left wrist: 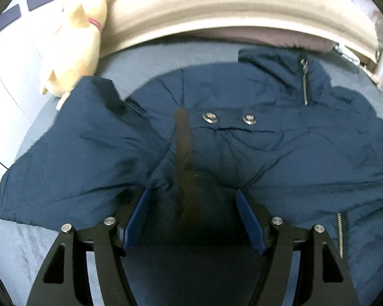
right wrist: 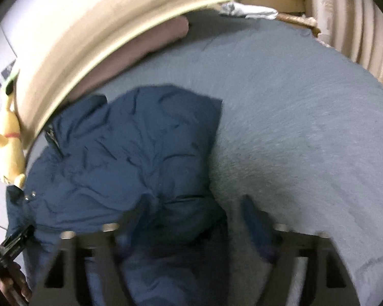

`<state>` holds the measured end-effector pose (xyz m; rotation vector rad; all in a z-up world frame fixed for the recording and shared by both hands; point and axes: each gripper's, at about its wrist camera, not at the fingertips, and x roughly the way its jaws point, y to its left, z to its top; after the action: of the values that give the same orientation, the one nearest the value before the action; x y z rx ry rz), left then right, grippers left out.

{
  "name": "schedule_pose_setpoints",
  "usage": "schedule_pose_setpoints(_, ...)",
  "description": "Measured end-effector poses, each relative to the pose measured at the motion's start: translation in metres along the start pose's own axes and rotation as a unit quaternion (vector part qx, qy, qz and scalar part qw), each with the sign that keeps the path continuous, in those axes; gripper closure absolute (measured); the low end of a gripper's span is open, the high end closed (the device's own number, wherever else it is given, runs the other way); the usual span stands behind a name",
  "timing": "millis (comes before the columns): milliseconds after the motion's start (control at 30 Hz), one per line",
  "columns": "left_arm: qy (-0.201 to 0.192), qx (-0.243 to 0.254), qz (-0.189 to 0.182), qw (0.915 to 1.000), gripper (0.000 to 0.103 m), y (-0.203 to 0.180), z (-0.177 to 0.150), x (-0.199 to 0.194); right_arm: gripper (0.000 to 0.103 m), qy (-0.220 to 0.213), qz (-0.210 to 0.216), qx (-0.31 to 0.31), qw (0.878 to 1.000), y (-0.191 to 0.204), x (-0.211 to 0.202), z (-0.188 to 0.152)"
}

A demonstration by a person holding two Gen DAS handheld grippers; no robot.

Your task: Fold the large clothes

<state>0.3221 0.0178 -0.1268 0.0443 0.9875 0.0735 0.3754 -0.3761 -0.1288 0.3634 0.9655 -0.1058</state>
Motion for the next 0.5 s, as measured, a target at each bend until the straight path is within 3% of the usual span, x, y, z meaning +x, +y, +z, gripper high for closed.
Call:
schedule_pose_setpoints(167, -0.037, -0.023, -0.011, 0.9990, 0.031, 0.026, -0.015, -0.038, 0.020, -0.037, 0.056, -0.006, 0.998, 0.022, -0.039, -0.006)
schedule_pose_setpoints(300, -0.037, -0.055, -0.013, 0.9977, 0.031, 0.057, -0.024, -0.046, 0.018, -0.029, 0.084, -0.031, 0.996, 0.048, -0.033, -0.012)
schedule_pose_setpoints(500, -0.026, -0.095, -0.011, 0.9951, 0.031, 0.096, -0.027, -0.044, 0.018, 0.037, 0.038, -0.022, 0.998, 0.043, 0.021, -0.013)
